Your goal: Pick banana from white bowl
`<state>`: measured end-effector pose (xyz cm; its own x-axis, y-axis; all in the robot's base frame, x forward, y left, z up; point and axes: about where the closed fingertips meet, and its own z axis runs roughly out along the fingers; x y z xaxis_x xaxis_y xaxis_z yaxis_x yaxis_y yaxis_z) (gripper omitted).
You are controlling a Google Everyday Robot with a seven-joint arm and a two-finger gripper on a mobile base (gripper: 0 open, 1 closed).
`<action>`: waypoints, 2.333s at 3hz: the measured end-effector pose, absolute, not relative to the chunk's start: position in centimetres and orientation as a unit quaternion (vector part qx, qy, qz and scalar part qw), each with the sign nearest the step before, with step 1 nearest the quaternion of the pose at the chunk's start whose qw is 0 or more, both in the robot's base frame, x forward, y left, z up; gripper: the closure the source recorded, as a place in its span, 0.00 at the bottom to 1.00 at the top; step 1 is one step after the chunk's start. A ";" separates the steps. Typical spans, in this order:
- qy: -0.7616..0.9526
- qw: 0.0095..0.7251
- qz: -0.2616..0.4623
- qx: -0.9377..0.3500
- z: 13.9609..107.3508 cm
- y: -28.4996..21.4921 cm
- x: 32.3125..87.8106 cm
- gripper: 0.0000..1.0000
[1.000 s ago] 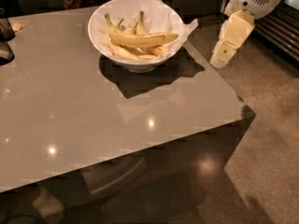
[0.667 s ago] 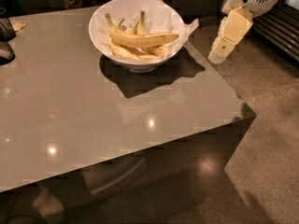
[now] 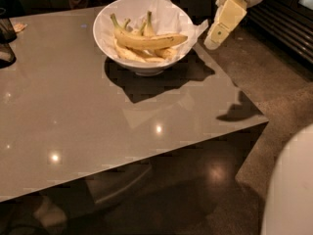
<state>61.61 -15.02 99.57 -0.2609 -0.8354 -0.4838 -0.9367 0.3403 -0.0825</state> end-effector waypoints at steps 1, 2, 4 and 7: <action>0.776 0.240 0.109 -0.573 100.1 -13.1 63.8 0.00; 0.777 0.260 0.108 -0.563 100.4 -13.2 64.6 0.00; 0.751 0.277 0.114 -0.589 101.5 -9.1 67.0 0.00; 0.744 0.265 0.089 -0.607 100.3 -4.3 70.7 0.14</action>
Offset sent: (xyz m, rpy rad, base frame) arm 0.0129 0.0059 0.0016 0.0354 -0.0191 -0.0096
